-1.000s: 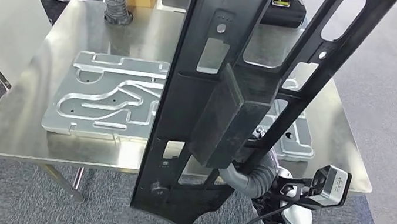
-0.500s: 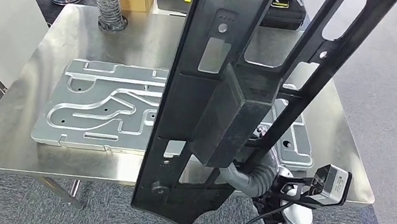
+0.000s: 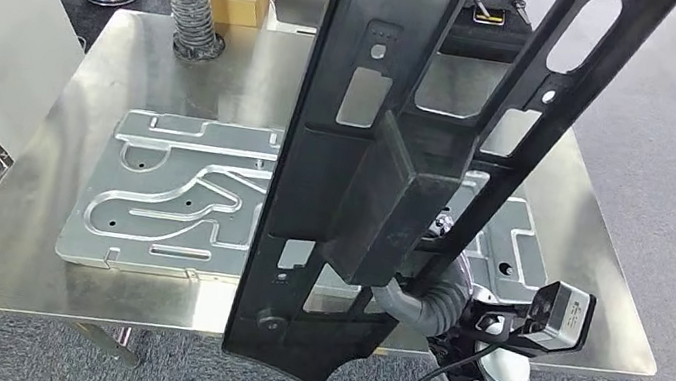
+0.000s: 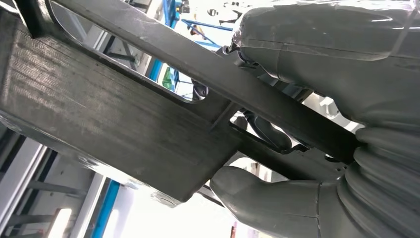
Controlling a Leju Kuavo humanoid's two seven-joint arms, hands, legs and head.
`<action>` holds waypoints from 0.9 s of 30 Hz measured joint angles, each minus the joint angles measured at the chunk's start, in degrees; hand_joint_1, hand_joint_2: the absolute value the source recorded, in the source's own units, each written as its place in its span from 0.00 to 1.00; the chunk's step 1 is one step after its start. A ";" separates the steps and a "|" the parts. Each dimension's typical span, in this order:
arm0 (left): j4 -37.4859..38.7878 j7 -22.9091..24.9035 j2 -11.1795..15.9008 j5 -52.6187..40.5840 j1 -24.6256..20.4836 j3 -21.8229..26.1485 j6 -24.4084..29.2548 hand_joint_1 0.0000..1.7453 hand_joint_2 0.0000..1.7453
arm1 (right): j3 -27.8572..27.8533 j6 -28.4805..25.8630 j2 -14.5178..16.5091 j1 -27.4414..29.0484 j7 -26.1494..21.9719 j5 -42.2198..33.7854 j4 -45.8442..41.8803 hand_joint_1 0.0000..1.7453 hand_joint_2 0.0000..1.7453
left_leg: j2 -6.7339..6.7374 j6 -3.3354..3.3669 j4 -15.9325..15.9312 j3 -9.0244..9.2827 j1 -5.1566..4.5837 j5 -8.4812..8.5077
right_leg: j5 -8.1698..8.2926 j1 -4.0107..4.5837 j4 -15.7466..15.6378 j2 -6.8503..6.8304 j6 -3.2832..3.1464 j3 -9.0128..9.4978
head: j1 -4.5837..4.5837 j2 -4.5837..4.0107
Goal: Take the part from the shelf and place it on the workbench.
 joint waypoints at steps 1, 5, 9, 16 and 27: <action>0.00 0.01 -0.01 -0.01 0.00 0.00 0.00 0.00 1.00 | 0.00 -0.01 0.00 -0.02 -0.06 0.03 -0.02 0.98 1.00 | 0.03 0.25 -0.13 0.31 0.05 -0.14 | -1.22 -0.09 2.99 -0.02 0.25 -1.58 | 0.01 0.00; 0.00 0.03 -0.01 -0.03 0.11 0.00 0.02 0.00 1.00 | 0.00 -0.07 0.00 0.35 -0.09 0.15 -0.01 0.98 1.00 | 0.00 0.61 -0.12 1.27 -0.16 -1.18 | -2.95 -0.24 14.47 -0.05 0.52 -9.94 | 0.00 0.00; 0.03 0.02 -0.09 -0.06 0.13 0.00 0.02 0.00 1.00 | 0.00 -0.11 0.00 0.36 -0.09 0.22 -0.03 0.98 1.00 | -0.30 0.14 -0.19 3.45 -0.41 -2.84 | 5.90 0.22 1.99 -0.09 -0.85 -6.05 | 0.01 0.00; 0.04 0.02 -0.09 -0.01 -0.15 0.01 0.05 0.00 1.00 | 0.00 -0.19 0.02 0.09 -0.07 0.22 -0.37 0.98 1.00 | 0.13 -1.76 3.84 2.34 -0.44 -6.24 | 5.25 -0.02 -2.87 -0.11 -2.65 -2.98 | 0.02 0.00; 0.07 0.16 0.11 0.11 -0.09 0.12 0.02 0.00 1.00 | -0.02 -0.30 0.00 -0.19 0.32 0.27 -0.38 0.98 1.00 | 0.11 -1.24 1.06 -1.02 -0.23 0.31 | 1.81 0.36 -2.19 0.10 -1.50 0.25 | 0.02 0.00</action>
